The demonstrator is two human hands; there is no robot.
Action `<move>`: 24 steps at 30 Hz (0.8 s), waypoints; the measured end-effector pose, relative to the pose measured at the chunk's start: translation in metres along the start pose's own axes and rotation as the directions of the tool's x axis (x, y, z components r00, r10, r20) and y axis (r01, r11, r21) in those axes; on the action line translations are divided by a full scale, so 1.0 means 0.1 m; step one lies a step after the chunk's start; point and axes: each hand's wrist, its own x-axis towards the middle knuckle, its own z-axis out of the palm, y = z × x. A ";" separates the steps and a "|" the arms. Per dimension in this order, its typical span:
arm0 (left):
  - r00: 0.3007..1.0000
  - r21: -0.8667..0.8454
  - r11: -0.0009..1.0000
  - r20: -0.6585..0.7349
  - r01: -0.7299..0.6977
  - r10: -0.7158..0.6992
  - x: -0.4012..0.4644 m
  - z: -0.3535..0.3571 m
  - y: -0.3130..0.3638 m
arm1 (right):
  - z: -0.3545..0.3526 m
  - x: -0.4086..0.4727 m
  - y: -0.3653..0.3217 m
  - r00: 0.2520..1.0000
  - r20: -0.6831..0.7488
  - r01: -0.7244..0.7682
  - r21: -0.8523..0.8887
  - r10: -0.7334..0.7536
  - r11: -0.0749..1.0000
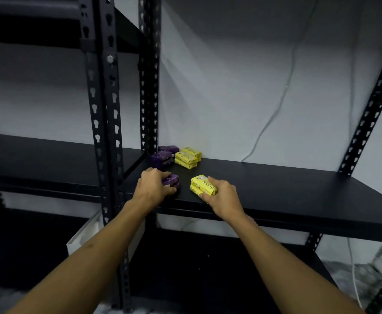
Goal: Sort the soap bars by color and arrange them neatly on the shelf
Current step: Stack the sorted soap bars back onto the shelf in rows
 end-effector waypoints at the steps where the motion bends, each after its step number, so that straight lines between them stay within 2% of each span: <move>1: 1.000 0.025 1.000 -0.007 0.008 -0.008 0.05 0.03 -0.03 | 0.05 0.06 0.01 1.000 0.011 0.007 -0.019 -0.007 1.000; 5: 0.999 0.049 0.998 -0.039 0.025 -0.023 0.24 0.12 -0.13 | 0.18 0.33 0.00 0.997 0.065 0.051 -0.108 -0.044 0.993; 9: 0.995 0.103 0.993 -0.091 0.058 -0.049 0.41 0.20 -0.25 | 0.31 0.55 0.00 0.994 0.088 0.080 -0.128 -0.069 0.989; 13: 0.989 0.146 0.988 -0.143 0.045 -0.024 0.55 0.25 -0.36 | 0.43 0.80 0.01 0.991 0.103 0.098 -0.125 -0.086 0.987; 24: 0.990 0.216 0.976 -0.141 0.022 0.009 0.77 0.39 -0.50 | 0.71 1.29 0.08 0.977 0.110 0.186 -0.035 -0.182 0.982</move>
